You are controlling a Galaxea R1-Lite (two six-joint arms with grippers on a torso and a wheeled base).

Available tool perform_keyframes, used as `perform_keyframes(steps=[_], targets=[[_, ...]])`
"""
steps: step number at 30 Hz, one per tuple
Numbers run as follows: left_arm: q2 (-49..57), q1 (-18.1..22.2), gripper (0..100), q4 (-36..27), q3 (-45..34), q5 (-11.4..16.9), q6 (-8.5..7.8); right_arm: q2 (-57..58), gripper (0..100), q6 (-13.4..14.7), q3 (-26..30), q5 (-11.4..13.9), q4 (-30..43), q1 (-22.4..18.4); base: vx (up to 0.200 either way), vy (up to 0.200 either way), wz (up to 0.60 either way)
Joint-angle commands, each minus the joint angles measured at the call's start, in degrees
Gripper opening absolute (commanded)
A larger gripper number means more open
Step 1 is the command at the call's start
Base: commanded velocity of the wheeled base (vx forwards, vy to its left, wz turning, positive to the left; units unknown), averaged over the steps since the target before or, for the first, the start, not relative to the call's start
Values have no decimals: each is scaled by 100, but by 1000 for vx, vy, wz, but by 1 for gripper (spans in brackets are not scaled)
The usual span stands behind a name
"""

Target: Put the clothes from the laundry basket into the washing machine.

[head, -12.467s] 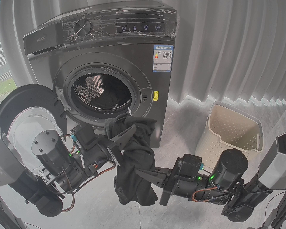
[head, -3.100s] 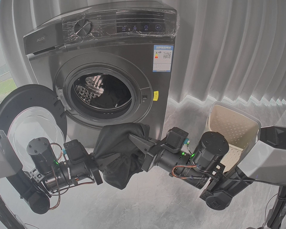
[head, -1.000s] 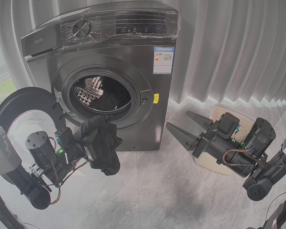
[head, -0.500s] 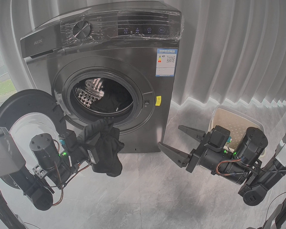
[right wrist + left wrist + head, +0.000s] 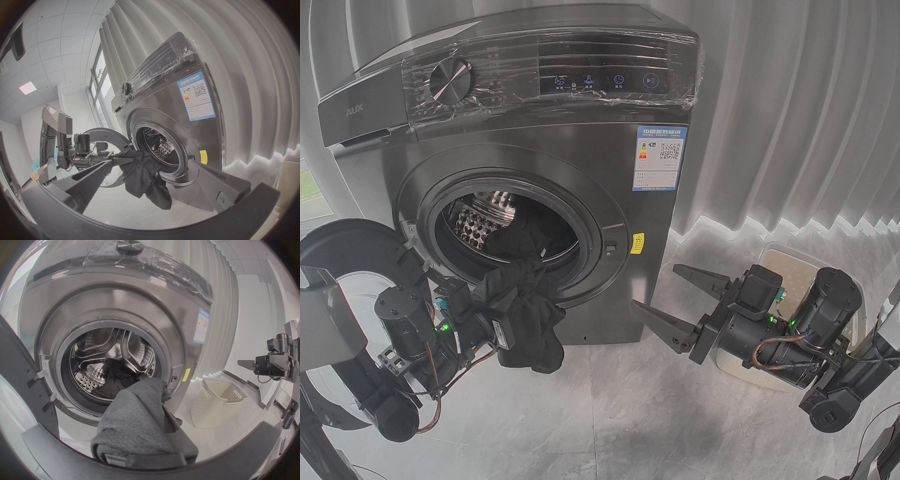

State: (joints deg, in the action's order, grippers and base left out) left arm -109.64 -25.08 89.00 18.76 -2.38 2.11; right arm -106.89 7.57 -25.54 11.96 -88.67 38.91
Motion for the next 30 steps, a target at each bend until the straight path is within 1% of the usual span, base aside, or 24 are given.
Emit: perform_keyframes(steps=[1, 8, 9, 13, 17, 25, 30], targets=[[-101, -41, 0, 12, -4, -8, 0, 1, 100, -1, 5, -1, -1, 2, 0, 0, 0], [-84, -41, 0, 12, -22, -8, 26, 1, 100, -1, 14, -1, -1, -6, 0, 200, 0], [-92, -41, 0, 12, -22, -8, 18, -8, 100, -1, 111, -1, -1, -15, 0, 200, 0], [-84, -50, 0, 12, -30, -8, 18, -43, 100, -1, 163, -18, -1, -59, 0, 200, 0], [-92, -41, 0, 12, -39, -8, 18, -43, 100, -10, 260, -18, -1, -50, 0, 0, 0], [-101, -50, 0, 12, -48, -8, 9, -43, 100, -10, 260, -18, -1, -33, 0, 0, 0], [-101, -41, 0, 12, -48, -8, 18, -52, 100, -10, 260, -18, -1, -24, 0, 200, 0]])
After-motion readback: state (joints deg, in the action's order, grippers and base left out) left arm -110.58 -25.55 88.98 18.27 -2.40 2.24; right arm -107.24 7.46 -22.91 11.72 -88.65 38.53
